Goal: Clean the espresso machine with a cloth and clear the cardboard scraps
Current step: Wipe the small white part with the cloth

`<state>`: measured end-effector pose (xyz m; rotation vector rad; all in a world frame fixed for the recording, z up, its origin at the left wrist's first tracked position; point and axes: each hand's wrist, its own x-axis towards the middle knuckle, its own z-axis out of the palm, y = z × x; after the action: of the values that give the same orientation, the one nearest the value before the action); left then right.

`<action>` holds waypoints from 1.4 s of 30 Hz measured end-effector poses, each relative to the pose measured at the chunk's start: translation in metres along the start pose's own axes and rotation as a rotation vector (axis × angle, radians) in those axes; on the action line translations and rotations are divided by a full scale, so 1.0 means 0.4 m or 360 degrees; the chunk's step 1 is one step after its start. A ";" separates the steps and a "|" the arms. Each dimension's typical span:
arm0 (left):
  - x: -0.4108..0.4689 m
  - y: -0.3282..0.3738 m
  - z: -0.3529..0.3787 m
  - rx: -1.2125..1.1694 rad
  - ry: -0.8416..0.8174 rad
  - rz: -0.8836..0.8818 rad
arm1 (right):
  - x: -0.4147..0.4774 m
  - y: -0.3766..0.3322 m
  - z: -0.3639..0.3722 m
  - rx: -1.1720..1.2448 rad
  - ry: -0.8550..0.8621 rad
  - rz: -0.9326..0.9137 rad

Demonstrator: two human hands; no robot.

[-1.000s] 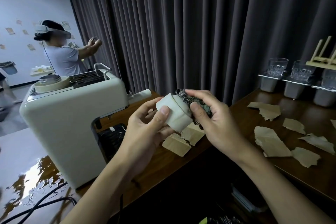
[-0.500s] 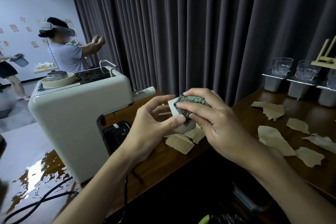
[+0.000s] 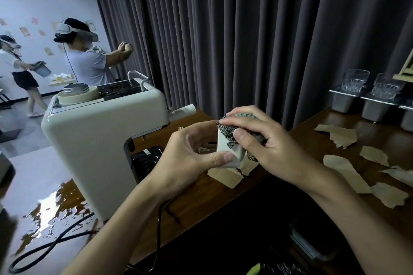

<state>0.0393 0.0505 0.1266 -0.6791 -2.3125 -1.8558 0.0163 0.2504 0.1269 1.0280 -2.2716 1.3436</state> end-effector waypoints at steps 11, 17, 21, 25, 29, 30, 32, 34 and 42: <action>0.007 -0.036 -0.021 -0.0093 -0.0008 -0.0030 | 0.001 0.021 0.029 0.0411 0.0167 0.0126; 0.009 -0.020 -0.005 0.0016 -0.0029 0.0033 | 0.003 0.007 0.074 0.0183 0.0463 0.0048; 0.008 -0.027 -0.010 0.0137 0.0056 0.0075 | 0.002 -0.013 0.092 0.0097 0.0404 0.0005; 0.003 -0.022 -0.007 0.0033 0.0047 0.0107 | 0.011 -0.015 0.088 0.0112 0.0355 -0.0020; -0.002 -0.012 -0.001 -0.0029 0.0064 0.0201 | 0.021 -0.021 0.078 0.0203 0.0338 0.0010; -0.004 -0.014 -0.003 -0.0077 0.0060 0.0192 | 0.023 -0.020 0.072 0.0247 0.0330 0.0040; -0.008 -0.017 -0.012 -0.0151 0.0023 0.0176 | 0.025 -0.018 0.060 0.0508 0.0309 0.0136; -0.010 -0.014 -0.021 -0.0156 -0.0032 0.0179 | 0.022 -0.019 0.049 0.0889 0.0284 0.0225; 0.003 -0.001 -0.051 0.0269 -0.0077 0.0219 | 0.005 -0.031 0.048 0.0674 0.0548 0.0054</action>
<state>0.0339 0.0314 0.1320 -0.8444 -2.3519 -1.5825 0.0254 0.2297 0.1260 0.7954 -1.8021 1.9022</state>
